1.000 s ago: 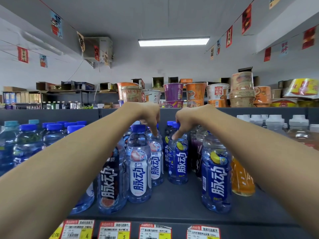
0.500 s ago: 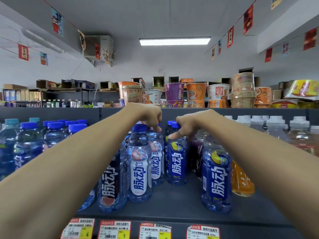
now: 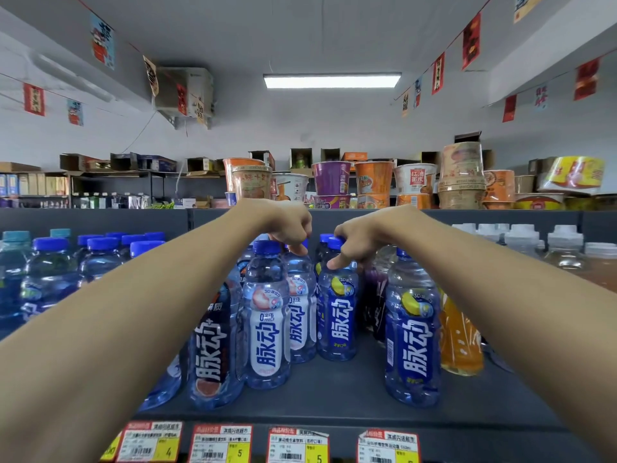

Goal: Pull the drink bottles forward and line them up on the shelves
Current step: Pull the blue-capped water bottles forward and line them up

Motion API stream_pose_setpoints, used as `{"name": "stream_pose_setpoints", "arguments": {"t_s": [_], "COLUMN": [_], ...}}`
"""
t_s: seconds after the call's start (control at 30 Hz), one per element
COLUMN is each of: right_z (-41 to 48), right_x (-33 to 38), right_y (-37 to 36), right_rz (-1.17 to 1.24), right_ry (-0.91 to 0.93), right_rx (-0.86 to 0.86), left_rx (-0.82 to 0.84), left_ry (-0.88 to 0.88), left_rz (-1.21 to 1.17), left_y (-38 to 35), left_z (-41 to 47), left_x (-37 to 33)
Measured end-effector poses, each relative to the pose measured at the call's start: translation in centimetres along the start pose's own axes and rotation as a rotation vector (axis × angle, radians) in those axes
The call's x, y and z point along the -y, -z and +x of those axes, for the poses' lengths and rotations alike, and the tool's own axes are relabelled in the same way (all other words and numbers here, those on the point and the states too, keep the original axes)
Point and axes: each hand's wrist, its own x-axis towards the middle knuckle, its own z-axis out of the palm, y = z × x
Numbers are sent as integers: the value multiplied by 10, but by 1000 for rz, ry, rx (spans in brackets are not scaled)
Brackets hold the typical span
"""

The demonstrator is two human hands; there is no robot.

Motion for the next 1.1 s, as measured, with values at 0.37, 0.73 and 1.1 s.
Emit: {"name": "stream_pose_setpoints", "arguments": {"t_s": [0.37,0.73,1.1], "right_z": [-23,-65,-62], "right_x": [3,-46,-4], "right_y": [-7,-38,-55], "right_rz": [-341,72,461], "right_ry": [-11,99,105], "right_rx": [-216,-712,-913], "left_rx": [-56,-251,-394], "left_ry": [-18,40,-44], "left_rz": [220,245,-24], "left_y": [0,-30,-37], "left_z": [-35,-68,-74], "left_x": [-6,-12,-23]}}
